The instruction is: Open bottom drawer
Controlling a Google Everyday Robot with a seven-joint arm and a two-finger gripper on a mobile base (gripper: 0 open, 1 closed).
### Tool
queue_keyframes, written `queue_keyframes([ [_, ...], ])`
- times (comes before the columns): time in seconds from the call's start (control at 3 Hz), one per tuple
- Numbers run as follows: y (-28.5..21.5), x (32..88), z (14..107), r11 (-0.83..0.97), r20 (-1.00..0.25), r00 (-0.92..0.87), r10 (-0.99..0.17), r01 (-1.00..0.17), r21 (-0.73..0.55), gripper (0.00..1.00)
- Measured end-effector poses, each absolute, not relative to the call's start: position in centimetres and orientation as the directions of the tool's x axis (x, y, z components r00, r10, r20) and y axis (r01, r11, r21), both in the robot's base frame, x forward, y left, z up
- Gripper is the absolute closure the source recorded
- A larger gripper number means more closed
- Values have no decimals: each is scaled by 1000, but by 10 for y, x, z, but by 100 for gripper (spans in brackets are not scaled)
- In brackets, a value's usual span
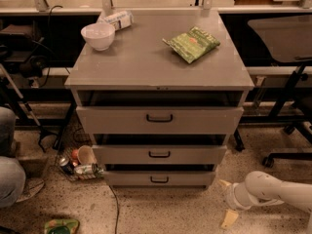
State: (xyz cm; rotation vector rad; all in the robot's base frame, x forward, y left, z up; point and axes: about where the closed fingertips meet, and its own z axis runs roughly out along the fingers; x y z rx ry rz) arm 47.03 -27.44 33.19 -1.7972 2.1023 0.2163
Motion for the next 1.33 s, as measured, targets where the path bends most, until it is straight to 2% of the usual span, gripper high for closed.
queue_keyframes([
  [0.67,-267,483,311,138,-366,-69,-928,-977,-165,0],
  [1.33,-227,528,245,-4,-332,95,-938,-964,-266,0],
])
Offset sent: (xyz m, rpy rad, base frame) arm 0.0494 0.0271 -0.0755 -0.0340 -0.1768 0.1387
